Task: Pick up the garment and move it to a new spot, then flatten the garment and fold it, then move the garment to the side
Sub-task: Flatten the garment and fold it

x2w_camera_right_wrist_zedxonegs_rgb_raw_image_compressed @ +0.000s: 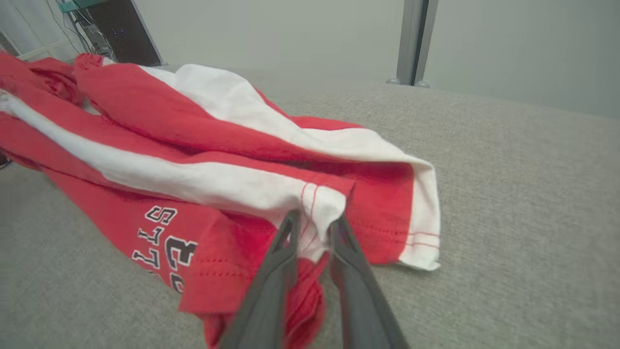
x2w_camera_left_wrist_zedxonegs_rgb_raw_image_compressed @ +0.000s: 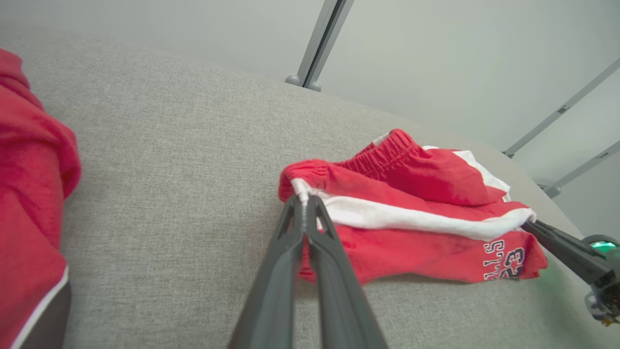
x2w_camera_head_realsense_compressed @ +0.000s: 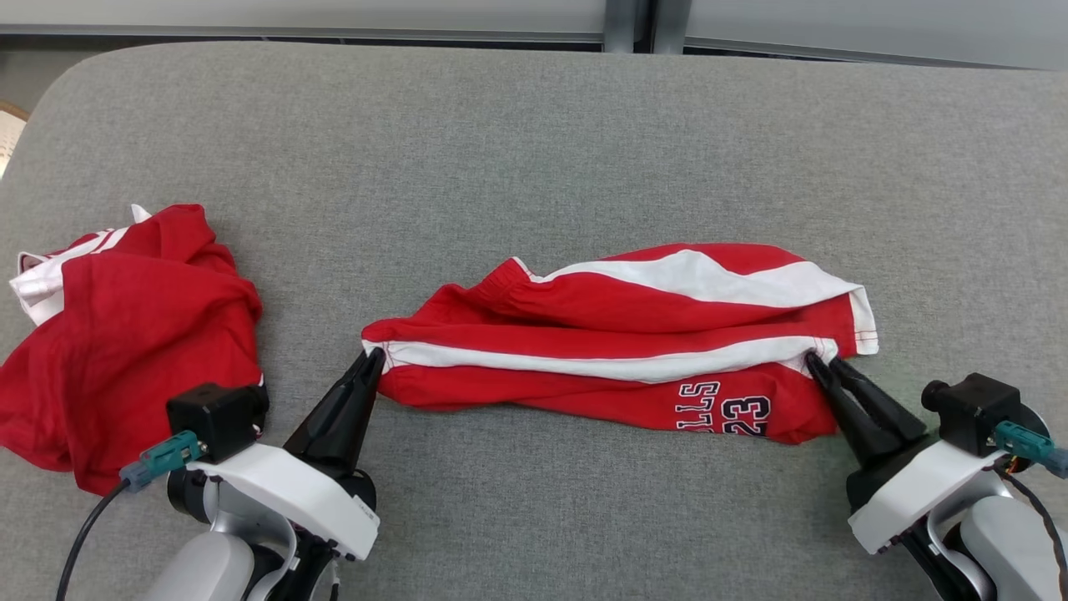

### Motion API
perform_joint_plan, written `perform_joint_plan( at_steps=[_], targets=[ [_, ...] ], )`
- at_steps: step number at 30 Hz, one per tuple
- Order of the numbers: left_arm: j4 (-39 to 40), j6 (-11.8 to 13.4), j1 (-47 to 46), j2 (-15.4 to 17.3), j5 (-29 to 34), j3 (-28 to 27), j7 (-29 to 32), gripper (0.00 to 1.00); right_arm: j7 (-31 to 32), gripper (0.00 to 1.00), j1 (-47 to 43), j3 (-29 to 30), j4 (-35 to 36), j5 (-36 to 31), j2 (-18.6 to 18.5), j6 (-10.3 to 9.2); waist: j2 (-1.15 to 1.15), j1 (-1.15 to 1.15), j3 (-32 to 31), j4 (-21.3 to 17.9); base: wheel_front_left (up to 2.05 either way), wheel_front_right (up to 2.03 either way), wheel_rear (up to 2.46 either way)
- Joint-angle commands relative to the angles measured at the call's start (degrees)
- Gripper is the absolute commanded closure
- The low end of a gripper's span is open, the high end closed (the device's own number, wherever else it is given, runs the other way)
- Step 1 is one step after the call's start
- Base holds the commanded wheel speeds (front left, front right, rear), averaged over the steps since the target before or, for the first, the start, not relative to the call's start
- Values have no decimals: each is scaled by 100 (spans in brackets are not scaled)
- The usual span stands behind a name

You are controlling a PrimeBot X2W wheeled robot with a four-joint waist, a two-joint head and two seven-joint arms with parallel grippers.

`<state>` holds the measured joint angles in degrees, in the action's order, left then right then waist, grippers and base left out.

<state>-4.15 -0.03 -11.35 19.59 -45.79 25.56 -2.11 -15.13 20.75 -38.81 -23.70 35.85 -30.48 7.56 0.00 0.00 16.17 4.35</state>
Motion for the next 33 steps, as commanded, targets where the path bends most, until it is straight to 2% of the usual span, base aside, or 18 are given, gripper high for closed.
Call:
perform_joint_plan(
  at_steps=[1, 5, 9, 13, 14, 19, 23, 27, 30, 33],
  targets=[
    [-35, -40, -106, 8, 37, 4, -32, 100, -2, 100, 56, -58, -15, 89, -69, -15, 0, 0, -1, 19, 0, 0, 0],
    [1, -120, -187, -37, -11, 2, -89, 100, -1, 100, 19, 122, 230, 194, -146, -15, 0, 0, -51, 14, 0, 0, 0],
    [279, -373, -603, -120, -250, -37, -10, 100, -2, 100, -22, 979, 735, 495, -266, -15, 0, 0, -107, -44, 0, 0, 0],
    [414, -590, -1687, -247, -331, 208, 447, 100, -2, 100, 455, 1476, 1007, 536, -665, -14, 0, 0, -92, -227, 0, 0, 0],
    [414, -590, -1687, -247, -331, 208, 447, 100, -2, 100, 455, 1476, 1007, 536, -665, -14, 0, 0, -92, -227, 0, 0, 0],
    [-278, -695, -3706, -353, 121, 346, 652, 100, -1, 100, 1990, 1250, 800, 191, -1030, -15, 0, 0, 117, -697, 0, 0, 0],
    [-1039, -727, -5204, -528, 536, 251, 56, 100, -1, 100, 3357, 1251, 551, -186, -1038, -15, 0, 0, 419, -1008, 0, 0, 0],
    [-1512, -744, -6222, -670, 583, 265, -675, 100, -1, 100, 4244, 1378, 536, -629, -1113, -15, 0, 0, 665, -1204, 0, 0, 0],
    [-1589, -749, -6613, -633, 450, 493, -1054, 100, -1, 100, 4557, 1564, 645, -976, -1257, -15, 0, 0, 776, -1277, 0, 0, 0],
    [-1444, -750, -6458, -517, 136, 892, -1221, 100, -1, 100, 4390, 1727, 838, -1138, -1285, -15, 0, 0, 837, -1318, 0, 0, 0]
  ],
)
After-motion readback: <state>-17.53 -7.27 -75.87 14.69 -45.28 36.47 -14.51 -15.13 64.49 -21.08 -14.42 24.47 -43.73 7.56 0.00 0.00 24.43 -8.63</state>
